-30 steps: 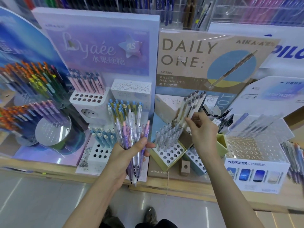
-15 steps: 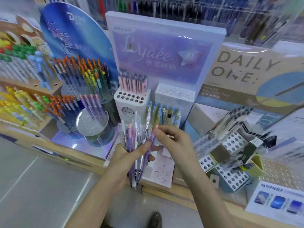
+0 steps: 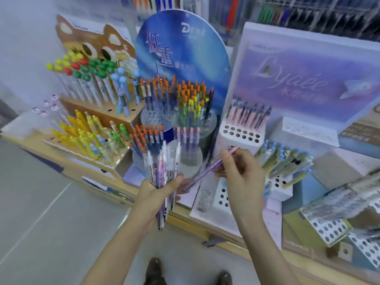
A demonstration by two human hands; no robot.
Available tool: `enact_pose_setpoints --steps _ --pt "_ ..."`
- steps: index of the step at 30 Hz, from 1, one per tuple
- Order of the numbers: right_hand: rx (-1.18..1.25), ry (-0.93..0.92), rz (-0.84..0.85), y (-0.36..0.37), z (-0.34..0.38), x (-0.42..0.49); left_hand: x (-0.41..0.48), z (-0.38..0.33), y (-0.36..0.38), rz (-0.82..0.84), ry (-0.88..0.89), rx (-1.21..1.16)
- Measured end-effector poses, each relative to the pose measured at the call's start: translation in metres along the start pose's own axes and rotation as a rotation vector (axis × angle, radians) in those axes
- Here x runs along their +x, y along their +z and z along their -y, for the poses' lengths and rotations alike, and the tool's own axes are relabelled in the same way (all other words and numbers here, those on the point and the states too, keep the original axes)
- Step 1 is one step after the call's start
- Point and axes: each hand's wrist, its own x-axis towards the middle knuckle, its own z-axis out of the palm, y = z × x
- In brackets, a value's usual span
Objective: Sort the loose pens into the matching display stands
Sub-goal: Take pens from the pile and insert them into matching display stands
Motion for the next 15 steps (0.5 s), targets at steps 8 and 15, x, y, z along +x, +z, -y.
enact_pose_setpoints --steps 8,15 --pt "-0.145 -0.093 -0.222 0.059 -0.016 0.023 0.058 -0.023 -0.058 0.106 0.027 0.093" --pt "-0.291 -0.128 -0.249 0.101 -0.045 0.015 0.085 -0.028 -0.089 0.169 0.061 0.157"
